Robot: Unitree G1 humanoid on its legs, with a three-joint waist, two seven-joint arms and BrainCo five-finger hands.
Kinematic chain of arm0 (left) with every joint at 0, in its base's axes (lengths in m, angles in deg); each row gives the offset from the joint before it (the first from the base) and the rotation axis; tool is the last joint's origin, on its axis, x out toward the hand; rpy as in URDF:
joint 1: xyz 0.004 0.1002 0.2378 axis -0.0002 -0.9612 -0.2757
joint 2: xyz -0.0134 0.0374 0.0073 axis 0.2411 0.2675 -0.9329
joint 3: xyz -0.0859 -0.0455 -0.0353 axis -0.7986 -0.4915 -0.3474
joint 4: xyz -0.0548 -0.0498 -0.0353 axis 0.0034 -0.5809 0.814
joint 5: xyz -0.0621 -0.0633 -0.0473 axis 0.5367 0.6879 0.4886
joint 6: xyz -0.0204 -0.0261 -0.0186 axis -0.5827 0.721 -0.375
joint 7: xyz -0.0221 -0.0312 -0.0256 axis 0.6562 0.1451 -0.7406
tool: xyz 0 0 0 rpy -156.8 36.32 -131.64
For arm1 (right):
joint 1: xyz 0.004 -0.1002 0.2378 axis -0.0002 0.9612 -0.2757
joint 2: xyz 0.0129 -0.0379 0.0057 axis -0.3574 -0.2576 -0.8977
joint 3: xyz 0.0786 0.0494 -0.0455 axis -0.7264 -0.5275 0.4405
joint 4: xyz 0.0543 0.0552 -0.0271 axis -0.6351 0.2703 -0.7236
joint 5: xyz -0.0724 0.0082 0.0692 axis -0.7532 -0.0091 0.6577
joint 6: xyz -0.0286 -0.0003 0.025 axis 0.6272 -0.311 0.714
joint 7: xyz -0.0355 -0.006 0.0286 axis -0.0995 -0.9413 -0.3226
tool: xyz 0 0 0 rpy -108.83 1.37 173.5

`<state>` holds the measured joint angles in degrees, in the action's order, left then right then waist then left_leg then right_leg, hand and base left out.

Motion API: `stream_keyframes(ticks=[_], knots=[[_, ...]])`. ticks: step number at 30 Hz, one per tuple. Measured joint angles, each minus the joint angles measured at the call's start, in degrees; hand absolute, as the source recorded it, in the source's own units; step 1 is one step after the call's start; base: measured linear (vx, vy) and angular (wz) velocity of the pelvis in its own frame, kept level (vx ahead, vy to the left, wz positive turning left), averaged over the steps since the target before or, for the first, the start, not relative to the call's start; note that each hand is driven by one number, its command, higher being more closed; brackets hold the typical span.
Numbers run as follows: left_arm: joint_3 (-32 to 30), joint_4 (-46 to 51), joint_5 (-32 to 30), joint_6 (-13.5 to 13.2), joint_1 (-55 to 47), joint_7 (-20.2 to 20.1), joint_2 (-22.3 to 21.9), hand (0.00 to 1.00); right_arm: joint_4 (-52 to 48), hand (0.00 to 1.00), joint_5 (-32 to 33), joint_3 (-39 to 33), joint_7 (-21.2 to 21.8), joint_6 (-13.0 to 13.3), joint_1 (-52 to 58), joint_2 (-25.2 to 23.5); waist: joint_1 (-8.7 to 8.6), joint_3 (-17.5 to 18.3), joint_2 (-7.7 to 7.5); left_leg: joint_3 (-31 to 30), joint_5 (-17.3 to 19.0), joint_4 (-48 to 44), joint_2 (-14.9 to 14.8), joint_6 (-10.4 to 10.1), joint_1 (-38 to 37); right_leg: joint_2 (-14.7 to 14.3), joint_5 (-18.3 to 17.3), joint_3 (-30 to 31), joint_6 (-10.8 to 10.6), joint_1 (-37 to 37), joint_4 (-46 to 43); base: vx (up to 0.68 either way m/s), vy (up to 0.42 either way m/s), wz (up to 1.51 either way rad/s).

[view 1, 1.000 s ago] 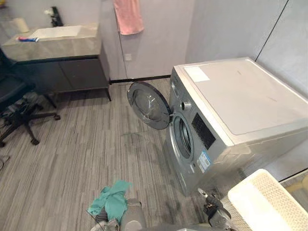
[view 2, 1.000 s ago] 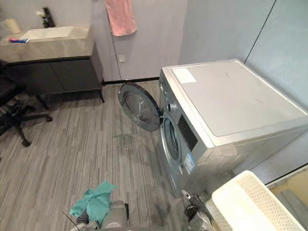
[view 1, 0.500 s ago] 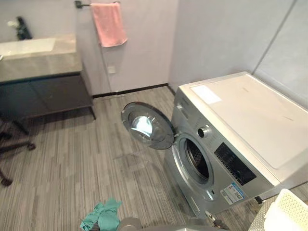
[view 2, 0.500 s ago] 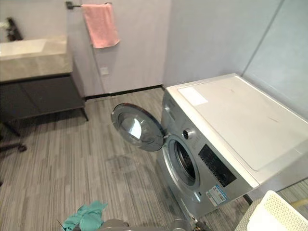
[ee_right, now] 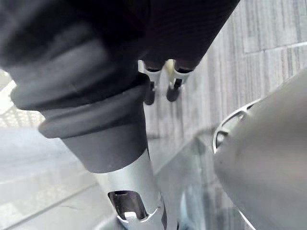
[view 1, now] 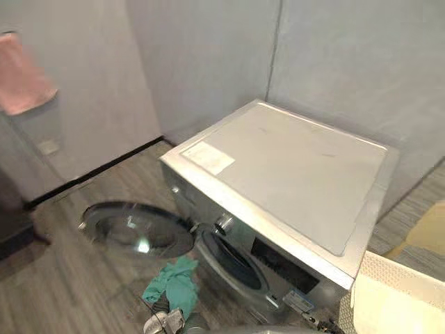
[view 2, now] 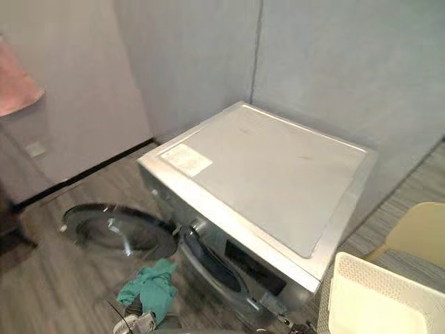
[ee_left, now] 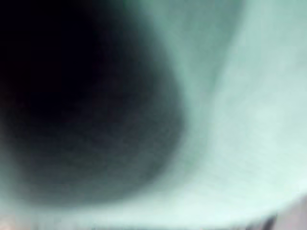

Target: Pick up the laundry basket with both hands and put the clothes into the washing machine.

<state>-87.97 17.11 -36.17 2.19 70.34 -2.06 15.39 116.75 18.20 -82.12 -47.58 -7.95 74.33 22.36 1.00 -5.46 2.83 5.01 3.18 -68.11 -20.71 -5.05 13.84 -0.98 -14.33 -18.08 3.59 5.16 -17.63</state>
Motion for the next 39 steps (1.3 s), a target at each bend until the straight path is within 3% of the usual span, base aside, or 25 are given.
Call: stream_keyframes(ticks=[2,3,5,6,7,8,9,10,12,14,17,19,20,21,22,24,25,26,28,29,31,33,36,39], knots=[[0.02,-0.11,1.18,-0.14,-0.01,0.21,0.70,1.00,0.18,0.00,0.11,2.33,-0.38,0.01,-0.07,0.16,0.10,-1.00,-0.82,-0.36,4.99,4.15,1.64,1.31,0.39,0.32,2.06,5.09,-0.97,3.33,4.05,0.38,0.203,-1.28],[0.05,-0.20,1.28,-0.22,-0.25,0.26,1.46,1.00,0.91,0.00,0.10,3.88,-0.55,0.02,-0.71,0.38,0.18,-1.46,-0.98,-0.82,8.28,8.94,1.63,0.78,0.32,1.18,2.65,8.02,-1.81,5.04,4.96,0.35,0.278,-1.39],[0.04,-1.06,2.00,-0.47,-0.83,0.39,2.28,1.00,1.63,0.00,0.14,4.73,-0.81,0.27,-0.82,0.70,0.24,-1.82,-1.48,-5.48,9.22,22.31,1.29,0.92,-0.14,2.28,3.14,11.99,-2.71,5.64,4.66,0.30,0.365,-1.30],[-0.10,-1.94,2.28,-0.79,-1.56,0.59,2.49,1.00,1.77,0.00,0.21,5.43,-0.75,0.72,-0.89,1.38,0.36,-1.28,-0.43,-11.46,8.73,32.71,1.18,1.23,-1.51,2.89,2.85,14.43,-4.84,5.56,4.88,0.25,0.495,-1.45],[-0.10,-2.97,2.27,-0.69,-2.25,0.97,2.23,1.00,1.75,0.00,0.47,6.16,-0.39,1.58,-0.85,2.58,0.26,-0.62,2.01,-17.42,4.31,40.61,1.32,2.37,-2.77,3.32,1.44,16.90,-8.83,5.33,4.87,0.26,0.641,-1.45],[0.08,-4.83,2.28,-0.51,-2.14,1.16,2.01,1.00,2.24,0.00,0.62,6.09,-0.68,2.61,-0.75,3.60,-0.33,-0.94,3.00,-20.09,8.05,40.16,3.14,-6.66,-4.19,4.19,0.34,18.53,-10.74,5.32,4.53,0.20,0.551,-0.83],[0.51,-5.52,2.24,-0.46,-1.82,1.30,2.69,1.00,2.36,0.00,0.72,5.87,-1.32,3.03,-0.86,3.85,-0.85,-1.18,2.00,-19.95,9.21,39.67,4.46,-8.64,-4.13,5.59,0.11,19.01,-11.29,5.49,4.52,0.13,0.506,-0.35],[1.72,-5.96,2.11,-0.43,-1.79,1.16,4.60,1.00,2.69,0.00,1.69,5.86,-1.46,2.48,-0.82,4.32,-0.52,-0.75,-0.54,-18.37,9.63,40.13,6.84,-7.38,-4.62,7.13,0.05,19.74,-11.40,4.61,3.87,0.08,0.358,-0.24],[3.17,-6.35,2.03,0.27,-1.56,-0.55,5.79,1.00,2.75,0.00,2.29,5.46,-1.40,2.87,-0.47,4.20,-0.53,-0.36,-1.64,-16.98,9.72,40.36,8.85,-7.43,-4.02,7.18,0.54,19.25,-10.58,3.45,4.14,0.03,0.251,-0.14],[6.94,-6.46,0.62,0.62,-1.49,-1.41,7.58,1.00,2.57,0.00,2.74,4.55,-0.09,3.75,0.21,4.18,-1.99,0.06,-2.83,-16.64,9.34,40.14,12.56,-5.59,-3.46,11.27,0.65,18.15,-13.03,3.22,5.13,0.03,0.198,0.16],[10.48,-6.56,-0.82,1.25,-1.45,-2.08,8.75,1.00,2.65,0.00,3.02,3.86,1.64,3.05,1.98,1.78,-2.45,0.79,-2.79,-15.12,9.41,39.93,15.24,-4.43,-2.88,14.40,1.22,18.42,-14.26,2.68,6.16,0.05,0.140,-0.04],[13.06,-6.51,-2.00,1.56,-1.73,-4.94,9.49,1.00,2.31,0.00,3.84,0.99,2.67,2.47,2.39,0.88,-2.83,1.27,-2.07,-12.40,9.71,38.93,16.72,-2.07,-1.28,16.27,3.96,20.01,-16.12,1.22,7.92,0.05,0.162,-0.35],[13.69,-6.42,-2.51,1.34,-1.90,-5.24,9.40,1.00,2.27,0.00,3.79,1.09,2.77,2.33,2.09,1.10,-2.19,1.35,-1.61,-10.82,9.79,38.99,16.21,-1.68,-0.89,16.18,4.82,21.29,-15.75,-0.50,7.14,0.00,0.141,-1.03],[13.54,-6.45,-2.99,0.99,-2.23,-4.76,8.67,1.00,2.08,0.00,3.64,1.03,2.78,2.20,1.43,1.23,-1.01,1.93,-0.22,-7.99,9.87,39.33,14.41,-1.48,-0.74,15.26,7.52,22.03,-13.36,-3.77,5.13,-0.06,0.160,-1.29],[13.43,-6.88,-3.00,1.00,-2.58,-4.47,8.24,1.00,2.06,0.00,2.71,1.99,2.86,2.24,1.32,2.11,-0.33,1.99,0.11,-6.24,9.64,40.42,12.78,-1.12,-1.37,14.39,11.34,19.20,-10.76,-6.51,3.51,-0.09,0.215,-1.37],[13.39,-6.81,-2.99,0.74,-3.56,-4.47,7.98,1.00,2.17,0.00,2.19,3.38,2.71,2.25,1.28,2.17,-0.02,2.26,0.68,-3.80,8.18,44.04,11.39,0.50,-3.71,14.05,16.73,14.11,-10.02,-6.89,5.28,-0.14,0.151,-0.82],[13.49,-6.66,-2.96,0.13,-4.33,-4.37,8.07,1.00,1.96,0.00,1.80,4.99,2.82,2.36,0.76,2.39,-0.25,1.96,0.72,-1.64,6.28,47.07,10.10,1.53,-4.78,14.13,15.64,10.01,-8.69,-7.51,1.75,-0.19,0.026,-0.46],[13.61,-6.66,-2.94,-0.43,-4.52,-3.91,8.51,1.00,1.97,0.00,1.68,6.40,2.89,2.43,0.44,2.23,-0.63,1.88,-0.37,-0.48,4.77,49.03,10.13,1.57,-6.15,14.03,9.76,7.42,-8.14,-9.23,-10.53,-0.19,-0.016,-0.35],[14.08,-6.71,-2.73,-0.45,-4.53,-2.39,9.00,1.00,2.69,0.00,1.35,8.18,2.99,2.38,0.85,2.21,-0.16,2.36,-1.68,-0.05,3.57,51.29,10.83,1.56,-7.97,13.53,5.02,4.44,-8.21,-7.75,-18.01,-0.14,-0.061,-0.22],[13.96,-6.98,-2.26,-0.52,-4.49,-1.49,8.94,1.00,3.30,0.00,1.03,8.92,3.14,2.29,0.60,2.28,-0.08,2.43,-3.29,-0.21,3.68,52.75,12.00,1.08,-8.60,13.39,4.24,3.52,-8.45,-7.27,-15.10,-0.15,-0.058,-0.23],[13.86,-7.78,-1.15,-0.54,-4.47,-0.10,8.22,1.00,3.27,0.00,-0.09,9.08,3.73,2.31,0.31,2.81,0.26,3.51,-1.99,-0.26,3.20,56.67,11.96,0.35,-8.59,11.46,4.13,3.60,-8.75,-5.37,-6.89,-0.12,-0.040,-0.38],[12.71,-7.89,-0.65,-0.66,-4.42,0.31,8.53,1.00,3.35,0.00,-0.62,10.68,3.96,2.00,-0.79,2.65,0.43,2.60,-3.11,-0.16,2.03,58.14,12.68,-0.85,-8.46,11.50,0.71,3.52,-9.27,-4.09,-1.05,-0.17,-0.128,-0.31],[12.50,-8.83,-0.10,-0.59,-4.02,1.04,7.91,1.00,3.41,0.00,-0.72,12.96,4.00,1.61,-0.57,3.70,0.07,1.82,-1.95,-2.19,0.92,61.07,11.11,-1.09,-9.93,8.68,1.63,2.17,-8.88,-2.02,3.63,-0.16,-0.090,0.08],[12.20,-8.81,1.09,-0.69,-4.29,1.54,7.82,1.00,3.24,0.00,-1.36,16.57,4.11,1.79,-0.77,4.01,1.36,1.82,-1.83,-2.76,0.72,62.60,9.22,-1.41,-9.92,5.81,2.51,2.38,-8.34,-1.22,7.34,-0.04,-0.085,-0.02]])
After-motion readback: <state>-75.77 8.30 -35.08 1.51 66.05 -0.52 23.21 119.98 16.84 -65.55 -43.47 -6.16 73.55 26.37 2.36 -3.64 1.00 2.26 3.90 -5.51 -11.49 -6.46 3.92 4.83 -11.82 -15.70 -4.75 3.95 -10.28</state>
